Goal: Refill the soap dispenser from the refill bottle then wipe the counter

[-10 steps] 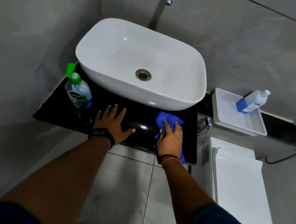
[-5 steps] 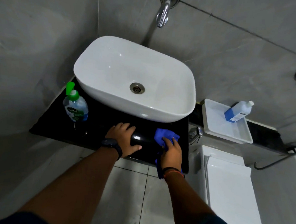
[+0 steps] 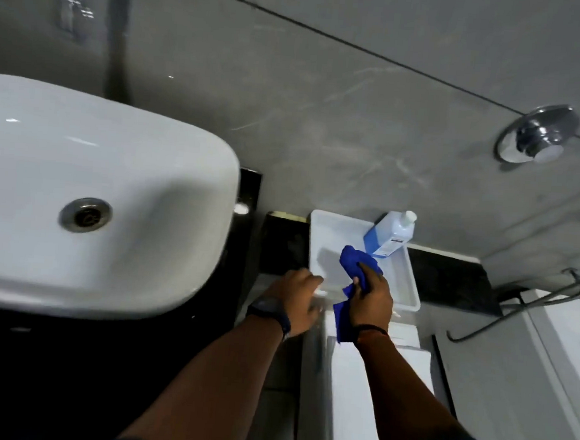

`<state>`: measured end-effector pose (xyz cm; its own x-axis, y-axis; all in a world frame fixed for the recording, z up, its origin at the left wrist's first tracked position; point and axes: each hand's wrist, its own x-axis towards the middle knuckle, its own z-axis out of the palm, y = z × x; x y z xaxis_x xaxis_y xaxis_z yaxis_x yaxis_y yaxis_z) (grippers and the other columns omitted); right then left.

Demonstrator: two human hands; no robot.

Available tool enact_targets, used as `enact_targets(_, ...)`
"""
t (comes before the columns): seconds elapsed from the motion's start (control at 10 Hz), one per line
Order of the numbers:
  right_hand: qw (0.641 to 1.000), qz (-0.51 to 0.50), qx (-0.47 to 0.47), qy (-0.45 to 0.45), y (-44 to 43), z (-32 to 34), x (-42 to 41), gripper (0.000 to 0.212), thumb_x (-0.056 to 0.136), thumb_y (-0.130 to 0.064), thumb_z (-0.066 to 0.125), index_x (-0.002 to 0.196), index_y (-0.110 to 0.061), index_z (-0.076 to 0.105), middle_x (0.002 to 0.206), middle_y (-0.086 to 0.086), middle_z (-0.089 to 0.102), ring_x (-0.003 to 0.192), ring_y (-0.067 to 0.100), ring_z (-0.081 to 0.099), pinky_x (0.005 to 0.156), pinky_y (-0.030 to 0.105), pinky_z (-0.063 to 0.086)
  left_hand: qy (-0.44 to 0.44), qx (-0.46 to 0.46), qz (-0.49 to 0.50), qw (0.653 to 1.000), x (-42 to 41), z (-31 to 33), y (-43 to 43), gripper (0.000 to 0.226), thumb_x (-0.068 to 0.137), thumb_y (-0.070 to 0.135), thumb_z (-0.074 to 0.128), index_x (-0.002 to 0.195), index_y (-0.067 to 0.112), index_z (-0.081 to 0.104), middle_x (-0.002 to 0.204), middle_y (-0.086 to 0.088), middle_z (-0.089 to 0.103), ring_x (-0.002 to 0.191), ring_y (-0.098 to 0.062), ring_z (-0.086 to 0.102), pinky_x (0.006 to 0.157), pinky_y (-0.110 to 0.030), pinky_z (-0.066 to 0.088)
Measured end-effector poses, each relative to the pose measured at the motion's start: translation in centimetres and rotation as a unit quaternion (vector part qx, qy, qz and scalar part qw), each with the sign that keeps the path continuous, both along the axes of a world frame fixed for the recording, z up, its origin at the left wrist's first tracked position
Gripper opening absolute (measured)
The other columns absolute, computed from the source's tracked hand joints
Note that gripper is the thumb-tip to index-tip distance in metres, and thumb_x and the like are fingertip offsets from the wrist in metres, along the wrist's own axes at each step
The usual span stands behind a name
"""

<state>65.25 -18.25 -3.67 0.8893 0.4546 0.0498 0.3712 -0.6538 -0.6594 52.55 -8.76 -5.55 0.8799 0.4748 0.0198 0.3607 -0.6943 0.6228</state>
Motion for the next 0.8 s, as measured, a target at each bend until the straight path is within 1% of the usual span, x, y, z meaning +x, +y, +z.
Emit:
enact_targets(0.1,0.998,0.045,-0.036,0.001,1.2,-1.7,5.2,0.032,0.095,-0.014,0.05,0.127,-0.014,0.056,0.133,0.016,0.052,0.12,0.034,0.05,0.105,0.037,0.036,0.021,-0.004,0.037,0.999,5.5,-0.8,2.2,0.05,0.084,0.034,0.056,0.13,0.019,0.042,0.133,-0.006,0.045,0.119,-0.028,0.044,0.096,-0.04,0.042)
enact_targets(0.2,0.991,0.096,-0.088,0.009,3.9,-4.4,9.7,0.037,0.092,-0.009,0.05,0.128,-0.017,0.055,0.132,0.014,0.05,0.116,0.032,0.051,0.097,0.03,0.038,0.044,0.023,0.059,0.997,10.6,-2.9,5.5,0.048,0.09,0.031,0.048,0.134,0.016,0.038,0.14,-0.007,0.041,0.126,-0.026,0.04,0.102,-0.038,0.038)
enact_targets(0.3,0.988,0.11,-0.098,0.042,6.2,-6.1,11.7,0.044,0.086,-0.003,0.052,0.128,-0.018,0.054,0.131,0.013,0.05,0.109,0.031,0.054,0.095,0.034,0.044,0.073,0.081,0.062,0.992,12.8,-5.0,7.1,0.055,0.092,0.031,0.044,0.141,0.013,0.027,0.152,-0.007,0.023,0.139,-0.025,0.021,0.112,-0.035,0.02)
enact_targets(0.4,0.98,0.117,-0.151,0.053,8.6,-9.0,13.4,0.052,0.084,-0.003,0.058,0.133,-0.019,0.048,0.139,0.012,0.046,0.119,0.031,0.051,0.103,0.043,0.042,0.107,0.163,0.075,0.978,14.8,-7.7,8.5,0.068,0.094,0.038,0.037,0.146,0.011,0.003,0.157,-0.007,-0.005,0.143,-0.023,-0.006,0.112,-0.034,-0.004)
enact_targets(0.5,0.976,0.12,-0.177,0.052,9.2,-10.7,13.8,0.053,0.086,-0.008,0.059,0.136,-0.019,0.044,0.142,0.014,0.043,0.126,0.033,0.045,0.106,0.045,0.04,0.13,0.161,0.061,0.976,15.5,-9.1,8.7,0.07,0.094,0.04,0.034,0.145,0.01,-0.001,0.156,-0.008,-0.006,0.143,-0.022,-0.008,0.112,-0.034,-0.007)
enact_targets(0.6,0.968,0.126,-0.197,0.094,8.9,-11.9,13.7,0.061,0.082,-0.015,0.065,0.137,-0.021,0.038,0.142,0.015,0.04,0.126,0.034,0.042,0.105,0.046,0.04,0.152,0.118,0.019,0.981,15.8,-10.5,8.6,0.067,0.094,0.038,0.034,0.146,0.009,0.001,0.157,-0.008,-0.005,0.143,-0.02,-0.007,0.111,-0.031,-0.006)
enact_targets(0.7,0.968,0.121,-0.191,0.111,8.9,-11.6,13.9,0.069,0.078,-0.019,0.07,0.138,-0.022,0.035,0.14,0.012,0.042,0.127,0.031,0.042,0.105,0.045,0.04,0.14,0.113,0.016,0.984,15.9,-10.6,8.9,0.065,0.094,0.036,0.037,0.146,0.01,0.007,0.157,-0.008,-0.001,0.143,-0.022,-0.002,0.112,-0.032,-0.002)
enact_targets(0.8,0.992,0.041,-0.072,0.095,9.4,-8.3,14.2,0.059,0.082,-0.023,0.068,0.135,-0.019,0.043,0.136,0.01,0.049,0.123,0.029,0.046,0.104,0.041,0.041,0.126,0.108,0.023,0.986,15.5,-8.7,9.4,0.062,0.093,0.037,0.042,0.144,0.011,0.019,0.155,-0.01,0.014,0.141,-0.027,0.012,0.114,-0.037,0.013)
